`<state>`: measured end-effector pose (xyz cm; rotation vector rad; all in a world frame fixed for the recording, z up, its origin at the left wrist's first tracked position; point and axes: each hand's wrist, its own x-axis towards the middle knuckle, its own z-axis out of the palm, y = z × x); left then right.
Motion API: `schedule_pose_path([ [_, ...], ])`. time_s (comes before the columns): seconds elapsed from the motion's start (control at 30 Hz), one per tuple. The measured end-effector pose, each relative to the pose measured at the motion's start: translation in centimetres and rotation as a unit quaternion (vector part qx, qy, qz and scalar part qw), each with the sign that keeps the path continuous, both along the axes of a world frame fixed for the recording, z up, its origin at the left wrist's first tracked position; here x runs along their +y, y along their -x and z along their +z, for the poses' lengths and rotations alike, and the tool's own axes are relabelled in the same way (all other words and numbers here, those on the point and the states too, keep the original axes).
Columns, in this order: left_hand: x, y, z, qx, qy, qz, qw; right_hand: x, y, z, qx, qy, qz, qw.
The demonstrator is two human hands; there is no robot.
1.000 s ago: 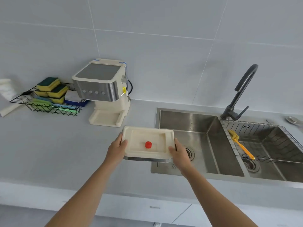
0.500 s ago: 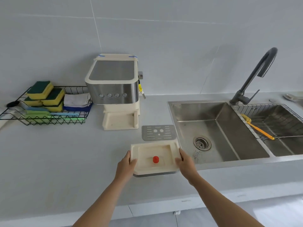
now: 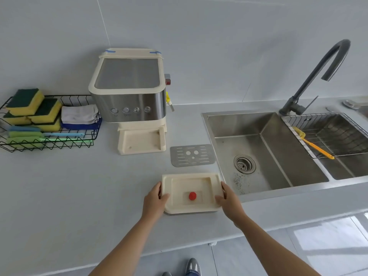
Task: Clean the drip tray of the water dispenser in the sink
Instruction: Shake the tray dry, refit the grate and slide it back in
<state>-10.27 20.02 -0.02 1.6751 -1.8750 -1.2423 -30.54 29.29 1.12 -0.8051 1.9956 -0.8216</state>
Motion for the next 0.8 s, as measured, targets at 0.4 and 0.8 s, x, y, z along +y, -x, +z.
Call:
schedule_pose_path([
  [0.4, -4.0, 0.5, 0.3, -0.074, -0.026, -0.015, 0.997, -4.0, 4.3, 1.4, 0.063, -0.027, 0.084, 0.994],
  [0.8, -13.6, 8.6, 2.3, -0.192, 0.052, -0.224, 0.954, -16.2, 8.1, 1.9, 0.251, -0.055, 0.329, 0.909],
])
